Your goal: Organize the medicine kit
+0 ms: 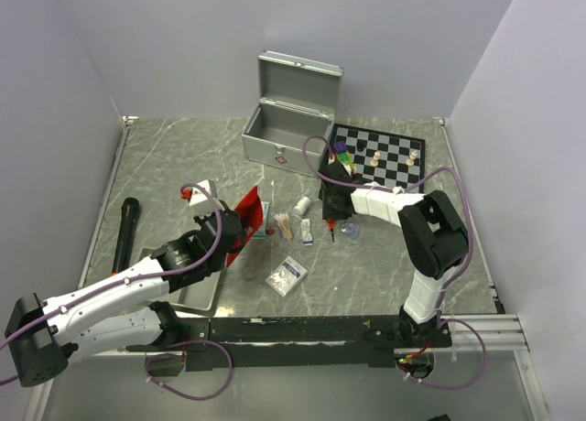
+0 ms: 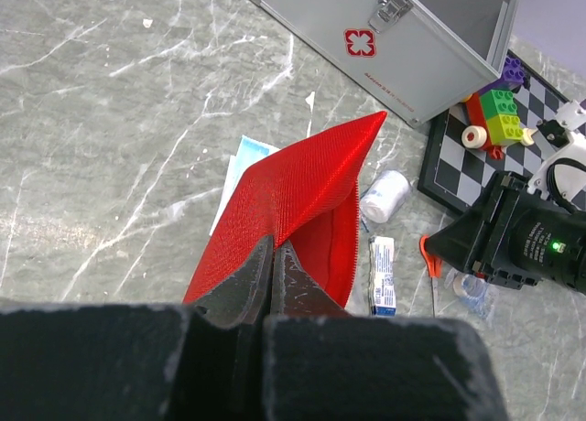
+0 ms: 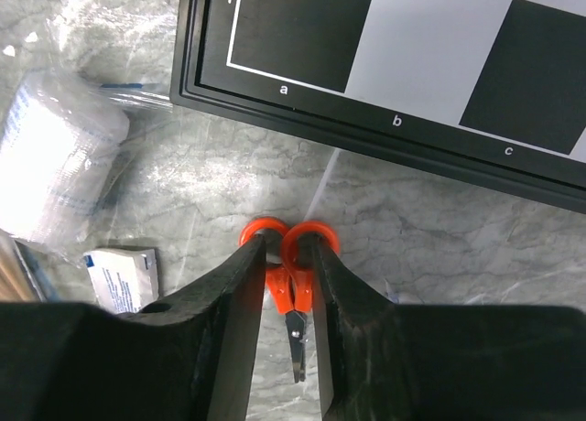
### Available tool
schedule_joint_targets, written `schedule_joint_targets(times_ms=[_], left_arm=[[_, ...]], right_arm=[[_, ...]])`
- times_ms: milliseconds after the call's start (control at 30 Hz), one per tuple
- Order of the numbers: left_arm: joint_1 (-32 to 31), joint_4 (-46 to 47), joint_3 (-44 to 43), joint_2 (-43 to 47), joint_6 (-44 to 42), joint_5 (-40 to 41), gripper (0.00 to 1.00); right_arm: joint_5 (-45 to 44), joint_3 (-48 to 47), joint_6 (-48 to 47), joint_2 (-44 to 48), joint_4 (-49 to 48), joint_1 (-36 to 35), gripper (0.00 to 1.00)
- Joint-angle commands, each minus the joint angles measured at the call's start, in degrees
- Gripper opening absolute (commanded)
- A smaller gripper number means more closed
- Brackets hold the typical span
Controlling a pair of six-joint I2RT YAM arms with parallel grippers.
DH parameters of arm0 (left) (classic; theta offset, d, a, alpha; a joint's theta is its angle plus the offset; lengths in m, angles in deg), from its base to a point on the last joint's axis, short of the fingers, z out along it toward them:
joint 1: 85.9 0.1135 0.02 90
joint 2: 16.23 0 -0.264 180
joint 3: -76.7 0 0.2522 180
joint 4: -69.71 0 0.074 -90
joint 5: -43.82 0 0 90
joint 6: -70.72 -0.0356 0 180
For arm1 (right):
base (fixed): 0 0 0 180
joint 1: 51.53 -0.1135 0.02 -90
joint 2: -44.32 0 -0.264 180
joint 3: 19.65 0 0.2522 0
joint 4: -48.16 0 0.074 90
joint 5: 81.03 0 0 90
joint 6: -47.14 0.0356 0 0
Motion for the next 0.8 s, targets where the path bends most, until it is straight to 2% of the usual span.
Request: schedule_joint_targets(times_ms=[0, 433, 767], left_arm=[[0.17, 1.78, -1.93, 0.03, -0.43, -0.03, 0.01], [0.17, 2.66, -1.58, 0.38, -0.69, -0.38, 0.01], [0.25, 4.24, -2.54, -0.67, -0.26, 0.67, 0.01]], right_arm=[[-1.11, -2.23, -0.93, -1.8, 0.07, 0.43, 0.32], [0.9, -0.65, 1.35, 2.31, 1.48, 0.34, 0.01], [10.66, 1.64, 8.73, 14.62, 1.66, 0.34, 0.0]])
